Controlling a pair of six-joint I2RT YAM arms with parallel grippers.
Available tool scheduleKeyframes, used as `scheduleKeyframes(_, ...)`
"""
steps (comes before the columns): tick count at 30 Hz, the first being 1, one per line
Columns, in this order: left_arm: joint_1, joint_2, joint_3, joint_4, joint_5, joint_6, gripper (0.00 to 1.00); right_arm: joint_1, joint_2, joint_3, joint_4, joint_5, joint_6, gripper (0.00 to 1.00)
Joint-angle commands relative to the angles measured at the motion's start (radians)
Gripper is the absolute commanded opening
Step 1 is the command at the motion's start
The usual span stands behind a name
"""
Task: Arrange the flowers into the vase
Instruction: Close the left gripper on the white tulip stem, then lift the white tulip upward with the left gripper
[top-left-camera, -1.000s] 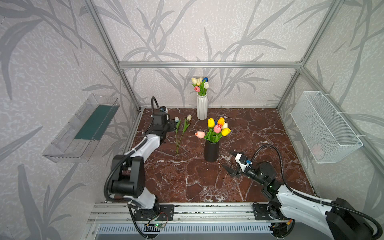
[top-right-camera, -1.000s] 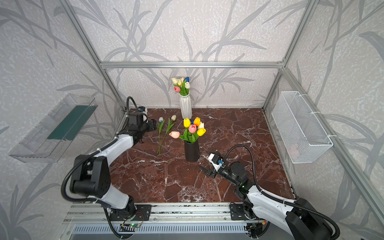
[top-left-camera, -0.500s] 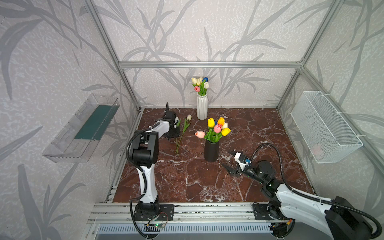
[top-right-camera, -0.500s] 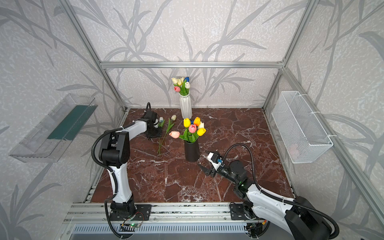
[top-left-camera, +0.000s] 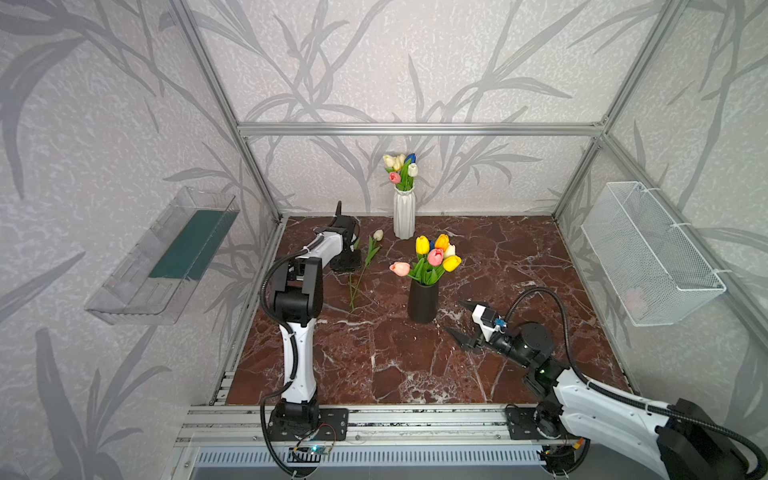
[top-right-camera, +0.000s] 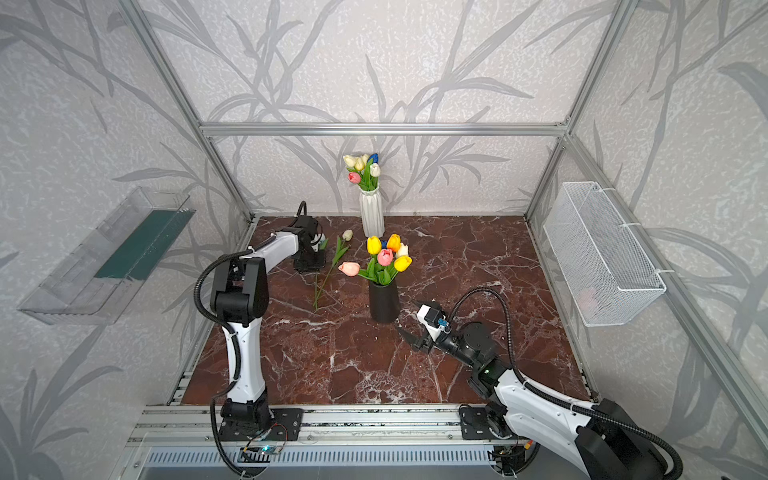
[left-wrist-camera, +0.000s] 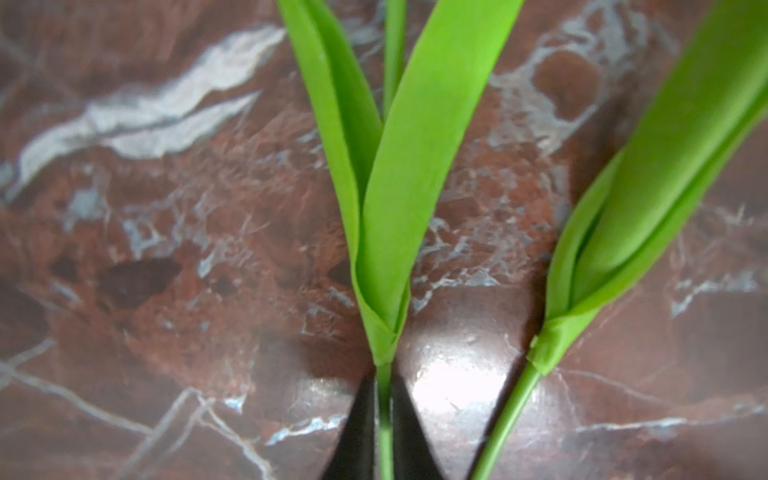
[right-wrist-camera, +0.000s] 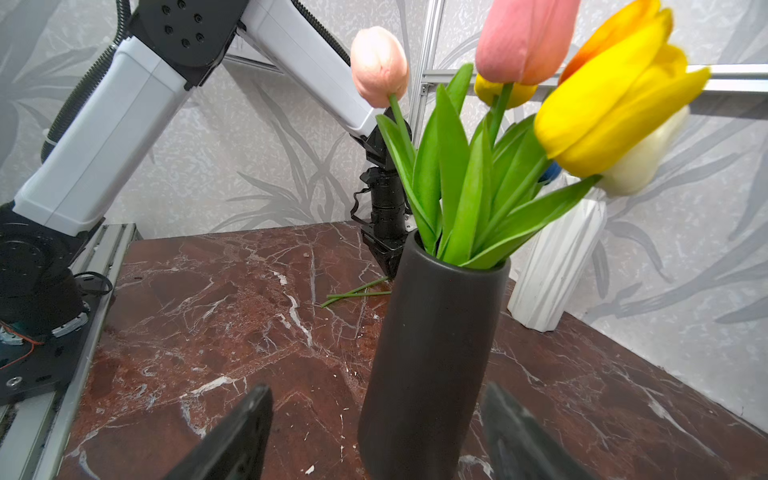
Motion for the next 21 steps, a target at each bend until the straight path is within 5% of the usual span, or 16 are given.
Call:
scheduleKeyframes(1,-0.003,0.014,0.001,-0.066,-0.032,-0.005,0.0,0.008,-0.019,-0.009,0.023,0.011,-0.001,0.8)
scheduleKeyframes(10,-0.006,-0.347,-0.284,0.21,-0.133,-0.074,0.0,0.008,-0.021,-0.014,0.032,0.012,0.002,0.8)
scheduleKeyframes(17,-0.098,-0.933,-0.79,0.757,-0.312,-0.148,0.0,0.009,-0.022,-0.018,0.043,0.021,0.007,0.8)
scheduleKeyframes(21,-0.236,-1.194,-0.97,1.046,-0.211,0.0,0.0,0.009,-0.025,-0.019,0.048,0.027,0.008,0.8)
